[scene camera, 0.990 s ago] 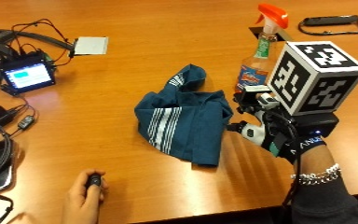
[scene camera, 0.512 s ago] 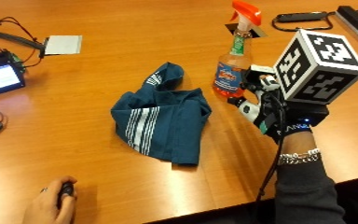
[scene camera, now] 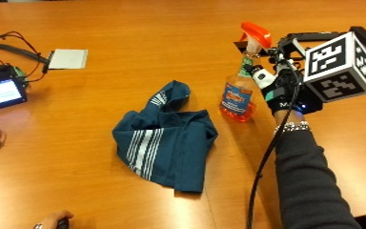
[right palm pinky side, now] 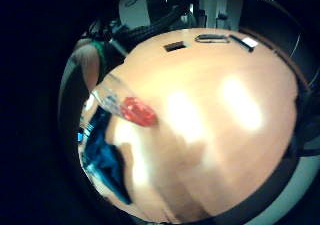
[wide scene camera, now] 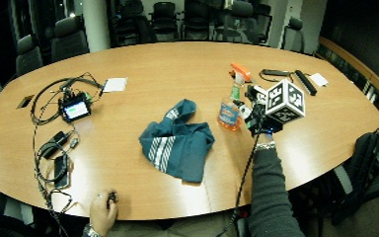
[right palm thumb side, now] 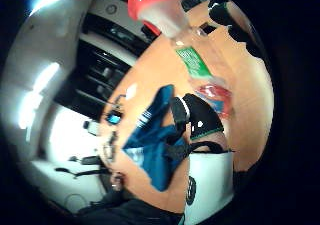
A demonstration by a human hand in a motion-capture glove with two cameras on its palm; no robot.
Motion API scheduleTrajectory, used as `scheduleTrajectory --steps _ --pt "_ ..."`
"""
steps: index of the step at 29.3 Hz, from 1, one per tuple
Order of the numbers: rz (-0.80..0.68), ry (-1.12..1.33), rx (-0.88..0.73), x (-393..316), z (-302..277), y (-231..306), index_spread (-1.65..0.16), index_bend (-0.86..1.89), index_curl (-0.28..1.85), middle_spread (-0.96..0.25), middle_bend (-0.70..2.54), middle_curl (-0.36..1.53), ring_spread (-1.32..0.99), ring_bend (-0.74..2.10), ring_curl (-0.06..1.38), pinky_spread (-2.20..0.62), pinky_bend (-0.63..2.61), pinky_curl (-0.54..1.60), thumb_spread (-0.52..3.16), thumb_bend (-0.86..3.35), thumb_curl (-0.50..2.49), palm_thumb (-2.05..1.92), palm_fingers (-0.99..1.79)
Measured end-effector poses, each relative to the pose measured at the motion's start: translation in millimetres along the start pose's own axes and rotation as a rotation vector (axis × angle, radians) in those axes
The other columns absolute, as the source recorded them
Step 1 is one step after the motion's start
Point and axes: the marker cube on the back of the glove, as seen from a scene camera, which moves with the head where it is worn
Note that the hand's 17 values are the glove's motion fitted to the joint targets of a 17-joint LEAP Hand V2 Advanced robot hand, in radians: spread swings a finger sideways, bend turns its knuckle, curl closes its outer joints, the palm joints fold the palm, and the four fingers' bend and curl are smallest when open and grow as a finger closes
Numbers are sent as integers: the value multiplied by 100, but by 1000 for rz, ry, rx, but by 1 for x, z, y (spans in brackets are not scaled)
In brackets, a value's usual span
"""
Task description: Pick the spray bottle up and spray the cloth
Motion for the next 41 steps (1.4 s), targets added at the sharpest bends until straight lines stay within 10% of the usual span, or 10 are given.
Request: scheduleTrajectory --steps 22,41 --pt "155 -583 -382 9 64 -22 -32 18 34 -18 23 37 -15 38 34 8 17 29 87 8 41 93 99" --pt "23 -556 -111 -21 62 -30 -30 27 46 -24 46 49 -22 54 44 -27 35 36 42 -3 58 96 143"
